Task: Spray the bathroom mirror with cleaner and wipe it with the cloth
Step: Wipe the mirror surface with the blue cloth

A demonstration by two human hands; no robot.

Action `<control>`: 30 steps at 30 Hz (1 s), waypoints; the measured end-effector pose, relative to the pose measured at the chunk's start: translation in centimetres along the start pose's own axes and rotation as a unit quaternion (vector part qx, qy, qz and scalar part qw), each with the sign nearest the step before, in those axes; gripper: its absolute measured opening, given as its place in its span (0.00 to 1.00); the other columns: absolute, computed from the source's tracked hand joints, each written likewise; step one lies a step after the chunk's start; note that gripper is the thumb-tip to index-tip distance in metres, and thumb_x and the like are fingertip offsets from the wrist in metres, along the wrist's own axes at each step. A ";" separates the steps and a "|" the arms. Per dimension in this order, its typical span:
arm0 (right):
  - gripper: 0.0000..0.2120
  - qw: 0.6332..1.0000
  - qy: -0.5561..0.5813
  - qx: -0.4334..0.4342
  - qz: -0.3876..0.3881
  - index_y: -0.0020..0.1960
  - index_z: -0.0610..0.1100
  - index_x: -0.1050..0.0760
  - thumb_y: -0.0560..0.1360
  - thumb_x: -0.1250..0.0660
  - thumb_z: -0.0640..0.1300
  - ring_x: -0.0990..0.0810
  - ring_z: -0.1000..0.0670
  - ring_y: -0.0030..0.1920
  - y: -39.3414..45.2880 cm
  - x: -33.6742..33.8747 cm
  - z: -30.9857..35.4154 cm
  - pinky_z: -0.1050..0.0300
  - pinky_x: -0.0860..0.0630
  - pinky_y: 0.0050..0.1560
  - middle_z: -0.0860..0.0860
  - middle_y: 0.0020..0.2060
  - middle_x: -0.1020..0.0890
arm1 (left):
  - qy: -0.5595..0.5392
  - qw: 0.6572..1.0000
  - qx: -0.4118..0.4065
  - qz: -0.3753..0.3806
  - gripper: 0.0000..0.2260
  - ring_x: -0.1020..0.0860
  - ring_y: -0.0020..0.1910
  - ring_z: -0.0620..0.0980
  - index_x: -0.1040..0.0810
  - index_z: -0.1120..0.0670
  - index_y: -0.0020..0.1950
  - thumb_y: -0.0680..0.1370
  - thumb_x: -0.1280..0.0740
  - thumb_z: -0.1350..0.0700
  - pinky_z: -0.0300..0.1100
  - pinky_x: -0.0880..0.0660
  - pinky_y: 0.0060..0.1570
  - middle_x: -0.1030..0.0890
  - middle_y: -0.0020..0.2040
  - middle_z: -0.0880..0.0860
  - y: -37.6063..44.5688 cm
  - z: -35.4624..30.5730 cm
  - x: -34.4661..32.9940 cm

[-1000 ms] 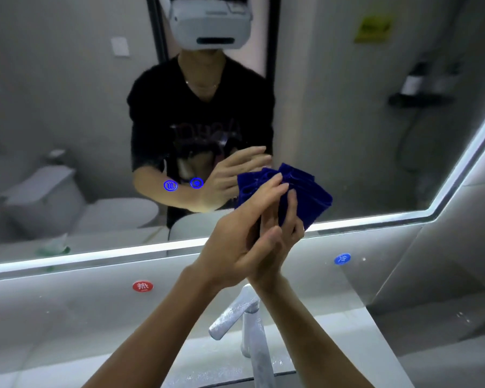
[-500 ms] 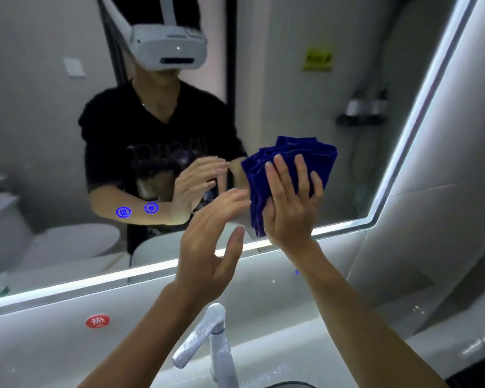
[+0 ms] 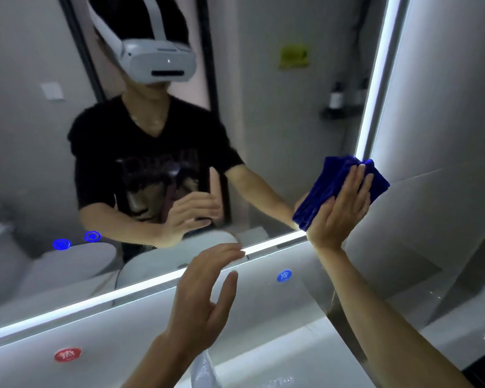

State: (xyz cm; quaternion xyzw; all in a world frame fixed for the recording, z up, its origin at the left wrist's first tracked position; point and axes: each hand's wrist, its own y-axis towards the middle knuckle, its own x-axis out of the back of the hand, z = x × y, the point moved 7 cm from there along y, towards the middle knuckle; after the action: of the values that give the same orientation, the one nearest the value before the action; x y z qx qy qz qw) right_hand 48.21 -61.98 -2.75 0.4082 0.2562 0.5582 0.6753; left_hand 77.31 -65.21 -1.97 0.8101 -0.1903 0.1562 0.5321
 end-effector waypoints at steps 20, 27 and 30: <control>0.28 0.998 0.020 0.033 0.044 0.77 0.37 0.42 0.79 0.50 0.46 0.41 0.34 0.76 -9.8 -1.4 6.3 0.37 0.44 0.74 0.37 0.75 0.36 | 0.002 0.994 0.105 -0.022 0.13 0.22 0.60 0.44 0.22 0.51 0.59 0.83 0.43 0.49 0.36 0.28 0.59 0.20 0.59 0.43 -5.5 2.4 2.4; 0.29 0.978 0.009 0.204 0.045 0.80 0.42 0.48 0.80 0.48 0.45 0.41 0.34 0.75 -15.9 -1.8 13.7 0.40 0.46 0.74 0.43 0.79 0.45 | 0.026 0.980 0.170 -0.095 0.11 0.22 0.59 0.41 0.22 0.51 0.58 0.82 0.41 0.51 0.33 0.28 0.59 0.21 0.58 0.41 -9.2 5.7 7.5; 0.30 0.973 0.012 0.229 0.035 0.80 0.42 0.48 0.79 0.47 0.45 0.42 0.35 0.75 -17.2 -1.7 15.5 0.41 0.47 0.75 0.46 0.80 0.48 | 0.038 0.970 0.186 -0.151 0.12 0.22 0.58 0.41 0.21 0.52 0.57 0.83 0.42 0.50 0.34 0.28 0.58 0.19 0.57 0.44 -10.5 7.0 10.7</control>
State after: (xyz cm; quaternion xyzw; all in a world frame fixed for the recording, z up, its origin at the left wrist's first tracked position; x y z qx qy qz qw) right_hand 69.61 -68.53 -9.00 0.5541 0.3705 0.5127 0.5411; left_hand 92.10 -69.34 -8.22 0.9078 -0.0133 0.1376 0.3959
